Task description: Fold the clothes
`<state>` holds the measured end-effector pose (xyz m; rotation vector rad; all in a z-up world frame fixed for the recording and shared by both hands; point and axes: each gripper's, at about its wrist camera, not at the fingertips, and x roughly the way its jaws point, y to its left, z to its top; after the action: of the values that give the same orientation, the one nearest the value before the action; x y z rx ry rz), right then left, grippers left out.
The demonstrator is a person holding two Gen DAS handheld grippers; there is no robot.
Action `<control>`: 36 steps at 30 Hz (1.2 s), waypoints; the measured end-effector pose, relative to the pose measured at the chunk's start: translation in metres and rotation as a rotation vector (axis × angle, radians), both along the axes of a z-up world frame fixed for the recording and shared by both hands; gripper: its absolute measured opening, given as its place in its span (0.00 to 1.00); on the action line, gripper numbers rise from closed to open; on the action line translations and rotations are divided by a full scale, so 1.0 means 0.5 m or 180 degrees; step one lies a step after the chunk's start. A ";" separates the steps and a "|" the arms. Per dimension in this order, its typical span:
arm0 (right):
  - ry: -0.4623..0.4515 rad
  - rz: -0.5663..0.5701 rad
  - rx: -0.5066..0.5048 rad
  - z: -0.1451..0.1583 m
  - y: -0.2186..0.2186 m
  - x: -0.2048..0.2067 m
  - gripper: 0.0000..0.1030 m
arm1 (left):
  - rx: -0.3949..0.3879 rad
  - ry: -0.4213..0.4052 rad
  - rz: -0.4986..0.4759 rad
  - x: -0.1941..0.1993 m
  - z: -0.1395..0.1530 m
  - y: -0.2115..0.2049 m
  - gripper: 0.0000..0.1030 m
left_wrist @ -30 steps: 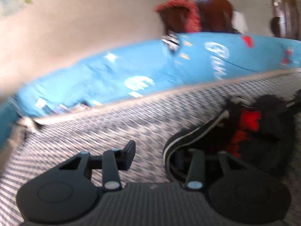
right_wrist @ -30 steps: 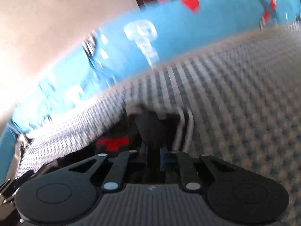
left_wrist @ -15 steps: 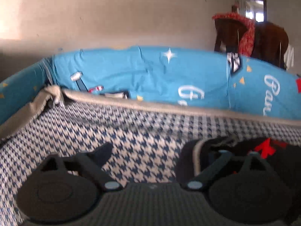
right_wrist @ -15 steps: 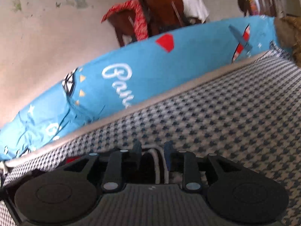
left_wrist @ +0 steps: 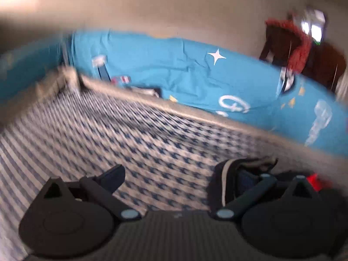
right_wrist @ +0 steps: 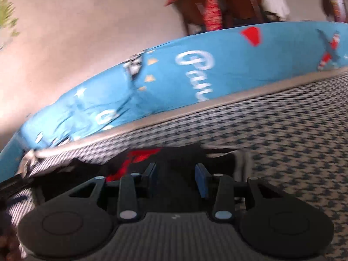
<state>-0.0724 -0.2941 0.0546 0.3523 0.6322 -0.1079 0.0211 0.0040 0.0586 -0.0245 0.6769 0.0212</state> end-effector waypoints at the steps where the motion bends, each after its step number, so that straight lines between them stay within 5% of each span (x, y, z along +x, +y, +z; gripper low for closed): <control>1: 0.0004 0.0113 -0.0041 -0.004 0.017 0.005 0.38 | 0.0170 -0.0021 -0.0053 -0.004 -0.001 -0.013 0.99; 8: 0.0116 0.1054 -0.0098 -0.040 0.155 0.020 0.40 | 0.0286 -0.0147 -0.0088 -0.011 0.004 -0.026 1.00; 10: 0.0145 0.1255 -0.0124 -0.056 0.193 0.018 0.49 | 0.0218 -0.0154 -0.0009 -0.009 0.010 -0.013 1.00; 14: 0.0232 0.1647 -0.0183 -0.089 0.265 0.022 0.49 | 0.0030 -0.0200 0.0075 -0.013 0.019 0.018 1.00; 23: 0.0500 0.1828 -0.0554 -0.172 0.380 0.053 0.57 | 0.0106 -0.0204 0.0089 -0.016 0.025 0.042 1.00; 26: 0.0500 0.1778 -0.0770 -0.190 0.404 0.058 0.44 | 0.0141 -0.0254 0.0101 -0.020 0.033 0.052 1.00; 28: 0.0449 0.1766 -0.0721 -0.189 0.413 0.065 0.23 | 0.0199 -0.0302 0.0118 -0.024 0.039 0.060 1.00; 30: 0.0310 0.1836 -0.0554 -0.184 0.427 0.071 0.13 | 0.0274 -0.0363 0.0150 -0.027 0.046 0.069 1.00; 36: -0.0111 0.2038 -0.0058 -0.167 0.471 0.090 0.12 | 0.0517 -0.0638 0.0375 -0.036 0.076 0.102 1.00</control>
<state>-0.0273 -0.0588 -0.0291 0.1211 0.6829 0.5032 0.0030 0.0553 0.0965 0.0889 0.4711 0.1848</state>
